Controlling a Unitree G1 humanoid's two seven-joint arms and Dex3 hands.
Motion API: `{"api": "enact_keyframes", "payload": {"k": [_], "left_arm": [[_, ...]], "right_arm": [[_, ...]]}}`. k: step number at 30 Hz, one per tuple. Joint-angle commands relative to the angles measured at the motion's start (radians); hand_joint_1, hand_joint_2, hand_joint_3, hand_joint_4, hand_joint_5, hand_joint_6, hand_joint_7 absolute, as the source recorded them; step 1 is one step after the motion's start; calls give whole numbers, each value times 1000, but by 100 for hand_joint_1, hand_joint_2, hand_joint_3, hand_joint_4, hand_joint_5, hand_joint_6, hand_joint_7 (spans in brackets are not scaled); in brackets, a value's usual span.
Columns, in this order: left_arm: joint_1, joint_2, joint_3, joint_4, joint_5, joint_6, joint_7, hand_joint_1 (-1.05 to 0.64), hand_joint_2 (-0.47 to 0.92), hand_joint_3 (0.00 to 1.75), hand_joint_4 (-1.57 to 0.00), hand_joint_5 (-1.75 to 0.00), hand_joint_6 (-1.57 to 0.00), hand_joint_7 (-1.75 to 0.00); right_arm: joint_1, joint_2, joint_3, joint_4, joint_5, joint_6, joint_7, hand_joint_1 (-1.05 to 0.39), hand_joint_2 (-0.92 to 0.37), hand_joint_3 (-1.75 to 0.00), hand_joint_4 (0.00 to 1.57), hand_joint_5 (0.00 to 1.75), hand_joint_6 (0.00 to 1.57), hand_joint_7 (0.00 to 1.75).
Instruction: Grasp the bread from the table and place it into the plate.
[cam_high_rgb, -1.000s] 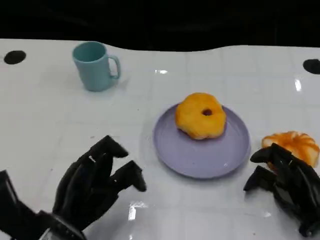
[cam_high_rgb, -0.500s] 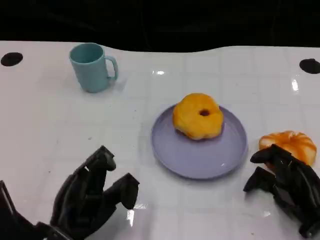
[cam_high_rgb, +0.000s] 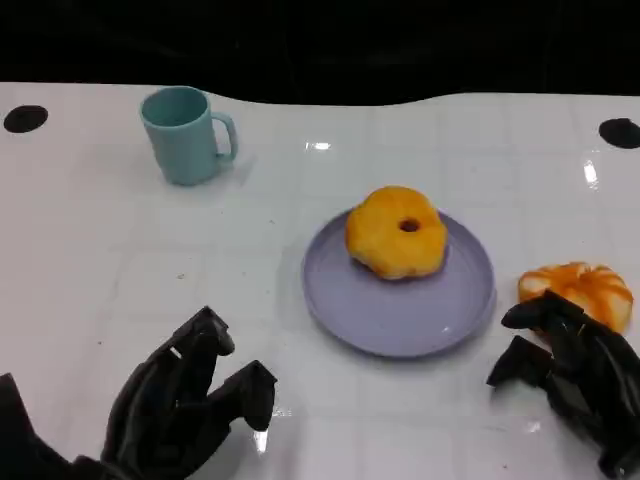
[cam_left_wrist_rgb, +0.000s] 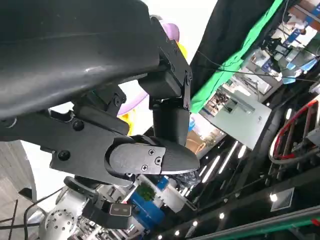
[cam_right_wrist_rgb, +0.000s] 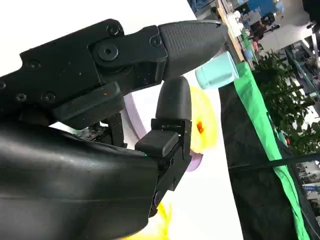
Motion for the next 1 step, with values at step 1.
{"api": "enact_keyframes", "payload": {"k": [1], "left_arm": [[-8,13,7,6,33,-13,11,-59,92,23,-92,-175,-71,-175]], "right_arm": [[9,-2,-11,11,7,3,-5,-55,-92,-21,67,155,62,124]]}}
